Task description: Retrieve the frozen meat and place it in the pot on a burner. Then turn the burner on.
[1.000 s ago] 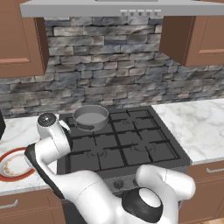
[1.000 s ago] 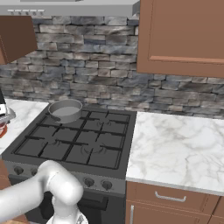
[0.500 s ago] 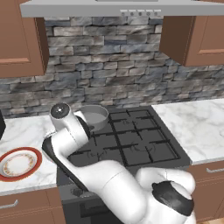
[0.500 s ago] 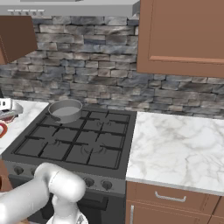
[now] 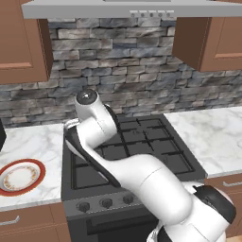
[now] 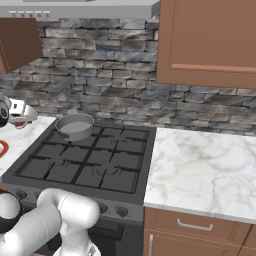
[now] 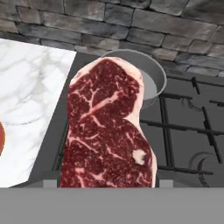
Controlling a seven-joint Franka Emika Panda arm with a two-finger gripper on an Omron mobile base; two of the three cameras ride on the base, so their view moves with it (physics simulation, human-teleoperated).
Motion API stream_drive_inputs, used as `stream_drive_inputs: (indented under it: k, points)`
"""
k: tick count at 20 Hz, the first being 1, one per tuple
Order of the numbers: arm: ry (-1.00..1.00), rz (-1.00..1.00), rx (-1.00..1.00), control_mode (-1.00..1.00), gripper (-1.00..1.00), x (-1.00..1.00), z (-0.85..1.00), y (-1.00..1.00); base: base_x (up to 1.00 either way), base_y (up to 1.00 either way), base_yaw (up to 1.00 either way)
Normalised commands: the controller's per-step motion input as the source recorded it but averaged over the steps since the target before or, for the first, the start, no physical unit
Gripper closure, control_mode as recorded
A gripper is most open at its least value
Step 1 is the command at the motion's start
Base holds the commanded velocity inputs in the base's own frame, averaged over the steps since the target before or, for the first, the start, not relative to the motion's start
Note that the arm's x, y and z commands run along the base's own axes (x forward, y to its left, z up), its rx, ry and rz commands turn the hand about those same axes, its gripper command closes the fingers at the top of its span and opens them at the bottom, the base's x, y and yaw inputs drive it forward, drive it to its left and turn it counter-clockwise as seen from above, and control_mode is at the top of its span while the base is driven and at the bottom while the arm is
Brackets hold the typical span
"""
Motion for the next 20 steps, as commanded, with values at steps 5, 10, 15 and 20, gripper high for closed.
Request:
stream_drive_inputs:
  k: [5,10,15,20]
  points:
    - [0.01,-0.15,0.05,-1.0,1.0,0.0,0.47,-0.65,0.0,0.0,0.0]
    - [0.21,-0.1,0.14,-1.0,1.0,0.26,0.01,-0.61,0.0,0.0,0.0]
    - [0.16,-0.07,0.08,-1.0,1.0,0.46,0.0,-0.44,0.0,0.0,0.0]
    - [0.03,0.0,0.01,-1.0,1.0,0.42,-0.03,-0.04,0.0,0.0,0.0]
